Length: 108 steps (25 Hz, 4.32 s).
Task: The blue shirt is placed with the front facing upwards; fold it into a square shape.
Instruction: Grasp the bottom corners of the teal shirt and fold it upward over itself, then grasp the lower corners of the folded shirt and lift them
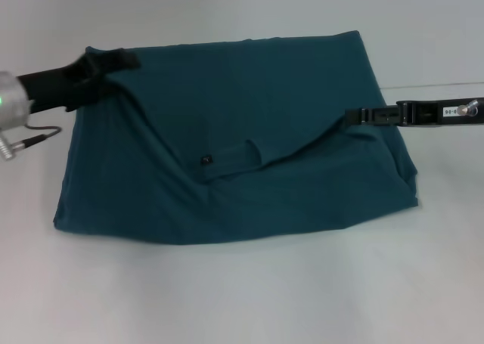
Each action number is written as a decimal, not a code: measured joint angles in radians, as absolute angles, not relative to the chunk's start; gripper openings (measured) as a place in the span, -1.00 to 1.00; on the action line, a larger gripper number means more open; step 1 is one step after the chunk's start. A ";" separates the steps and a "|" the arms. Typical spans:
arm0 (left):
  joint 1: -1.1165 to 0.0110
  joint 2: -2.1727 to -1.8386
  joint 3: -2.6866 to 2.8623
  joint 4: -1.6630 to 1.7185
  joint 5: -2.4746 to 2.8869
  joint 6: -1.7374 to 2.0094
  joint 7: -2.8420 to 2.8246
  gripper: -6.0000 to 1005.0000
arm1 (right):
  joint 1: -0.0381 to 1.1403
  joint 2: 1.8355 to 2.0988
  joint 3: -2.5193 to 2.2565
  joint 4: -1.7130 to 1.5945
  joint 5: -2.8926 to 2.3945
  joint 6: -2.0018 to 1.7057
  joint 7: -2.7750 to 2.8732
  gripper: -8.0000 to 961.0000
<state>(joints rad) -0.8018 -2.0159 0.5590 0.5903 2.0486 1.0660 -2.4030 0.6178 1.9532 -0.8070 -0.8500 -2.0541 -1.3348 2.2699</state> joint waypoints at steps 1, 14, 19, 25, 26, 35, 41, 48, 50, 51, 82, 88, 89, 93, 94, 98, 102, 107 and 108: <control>-0.828 -2.006 0.582 0.564 2.073 1.032 -2.410 0.46 | 0.619 1.953 -0.805 -0.847 -2.054 -1.332 2.268 0.94; -0.708 -2.050 0.647 0.717 2.254 1.227 -2.629 0.46 | 0.627 1.944 -0.803 -0.820 -2.054 -1.338 2.263 0.92; -0.636 -2.030 0.635 0.762 2.065 1.317 -2.574 0.46 | 0.631 1.950 -0.804 -0.818 -2.054 -1.334 2.259 0.92; -0.589 -2.017 0.632 0.788 1.980 1.345 -2.559 0.46 | 0.637 1.953 -0.805 -0.819 -2.054 -1.336 2.258 0.92; -0.586 -2.017 0.632 0.791 1.977 1.346 -2.558 0.45 | 0.637 1.953 -0.805 -0.819 -2.054 -1.336 2.258 0.92; -0.581 -2.018 0.631 0.811 1.958 1.349 -2.554 0.44 | 0.637 1.953 -0.804 -0.819 -2.050 -1.339 2.258 0.92; -0.573 -1.998 0.581 0.768 1.954 1.402 -2.579 0.43 | 0.641 1.942 -0.808 -0.819 -2.056 -1.364 2.326 0.93; -0.520 -1.984 0.500 0.738 2.017 1.463 -2.610 0.42 | 0.682 1.913 -0.813 -0.820 -2.161 -1.407 2.463 0.93; -0.508 -1.984 0.488 0.738 2.038 1.481 -2.608 0.42 | 0.691 1.907 -0.810 -0.817 -2.193 -1.419 2.483 0.93; -0.503 -1.984 0.481 0.738 2.053 1.492 -2.606 0.42 | 0.695 1.905 -0.808 -0.817 -2.202 -1.427 2.488 0.93; -0.550 -2.004 0.562 0.552 2.229 1.171 -2.513 0.38 | 0.688 1.893 -0.777 -0.804 -2.201 -1.442 2.495 0.92; -0.597 -2.017 0.582 0.518 2.225 1.152 -2.498 0.37 | 0.686 1.893 -0.773 -0.804 -2.201 -1.442 2.493 0.92; -0.605 -2.019 0.584 0.518 2.224 1.151 -2.492 0.37 | 0.686 1.893 -0.773 -0.804 -2.201 -1.442 2.492 0.92; -0.617 -2.015 0.591 0.515 2.228 1.154 -2.493 0.36 | 0.686 1.893 -0.773 -0.804 -2.201 -1.444 2.490 0.92; -0.617 -2.013 0.592 0.515 2.228 1.156 -2.494 0.36 | 0.686 1.893 -0.771 -0.804 -2.201 -1.444 2.489 0.92; -0.614 -2.012 0.586 0.519 2.223 1.163 -2.494 0.17 | 0.686 1.893 -0.756 -0.804 -2.201 -1.450 2.483 0.92; -0.610 -2.013 0.584 0.520 2.223 1.165 -2.493 -0.11 | 0.686 1.893 -0.752 -0.804 -2.200 -1.460 2.473 0.93; -0.603 -2.009 0.581 0.539 2.213 1.232 -2.450 -0.61 | 0.677 1.891 -0.742 -0.804 -2.200 -1.511 2.405 0.93; -0.602 -2.006 0.579 0.543 2.207 1.253 -2.435 -0.75 | 0.674 1.890 -0.729 -0.804 -2.199 -1.533 2.379 0.93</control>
<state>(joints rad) -0.6015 -2.0062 0.5790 0.5426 2.2075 1.2531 -2.4354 0.6738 1.8902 -0.7285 -0.8038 -2.1995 -1.5332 2.3791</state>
